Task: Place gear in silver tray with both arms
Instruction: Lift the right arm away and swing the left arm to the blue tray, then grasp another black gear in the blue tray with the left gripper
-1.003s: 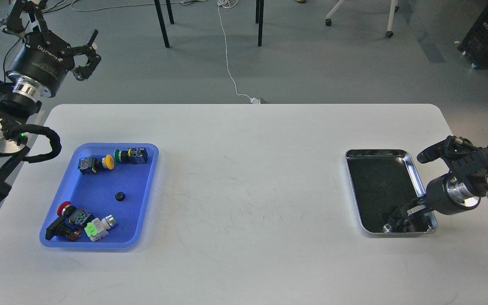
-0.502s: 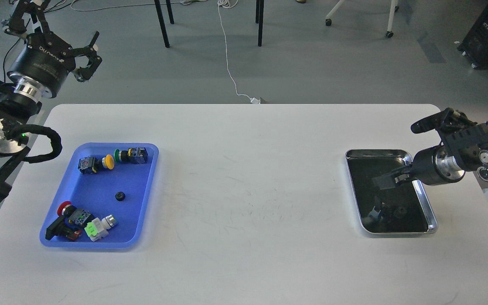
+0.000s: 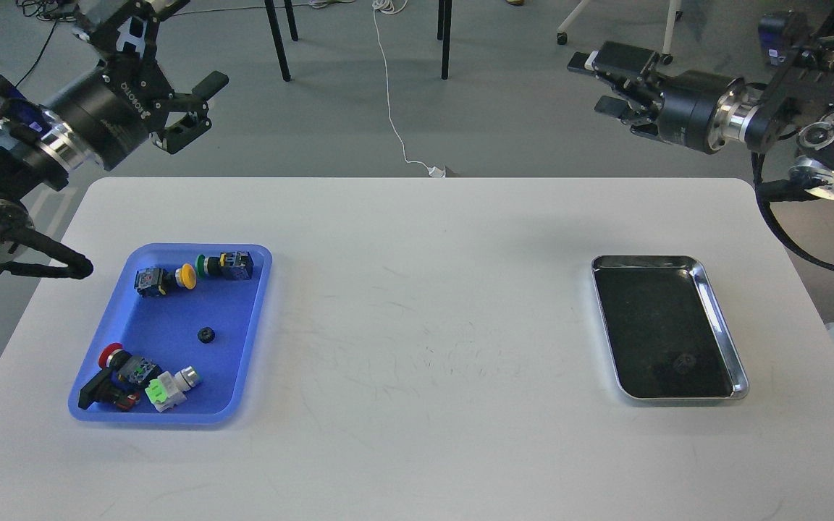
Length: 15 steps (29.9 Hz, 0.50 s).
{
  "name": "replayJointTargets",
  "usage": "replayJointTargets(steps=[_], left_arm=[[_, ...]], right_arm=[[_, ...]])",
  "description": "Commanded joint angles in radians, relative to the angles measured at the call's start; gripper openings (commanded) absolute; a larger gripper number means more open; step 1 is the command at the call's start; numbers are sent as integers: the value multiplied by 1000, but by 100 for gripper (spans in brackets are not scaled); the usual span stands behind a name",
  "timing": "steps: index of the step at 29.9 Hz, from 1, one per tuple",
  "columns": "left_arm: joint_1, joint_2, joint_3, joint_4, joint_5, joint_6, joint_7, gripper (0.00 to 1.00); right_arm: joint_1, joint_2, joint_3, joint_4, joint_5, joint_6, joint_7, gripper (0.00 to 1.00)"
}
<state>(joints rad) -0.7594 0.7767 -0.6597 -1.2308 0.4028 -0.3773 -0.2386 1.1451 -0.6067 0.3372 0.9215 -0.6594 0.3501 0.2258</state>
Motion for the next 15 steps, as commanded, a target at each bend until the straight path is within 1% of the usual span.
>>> replayJointTargets(steps=[1, 4, 9, 13, 15], left_arm=[[29, 15, 51, -71, 184, 5, -4, 98], [58, 30, 89, -119, 350, 14, -7, 98], [106, 36, 101, -176, 709, 84, -7, 98], [112, 35, 146, -185, 1037, 90, -7, 98], [112, 39, 179, -184, 1230, 106, -10, 98]], right_arm=[[-80, 8, 138, 0, 121, -29, 3, 95], [-152, 18, 233, -10, 214, -37, 3, 95], [-286, 21, 338, -13, 464, -34, 3, 96], [-389, 21, 387, -1, 633, -23, 6, 96], [-441, 21, 416, 11, 667, -22, 20, 96]])
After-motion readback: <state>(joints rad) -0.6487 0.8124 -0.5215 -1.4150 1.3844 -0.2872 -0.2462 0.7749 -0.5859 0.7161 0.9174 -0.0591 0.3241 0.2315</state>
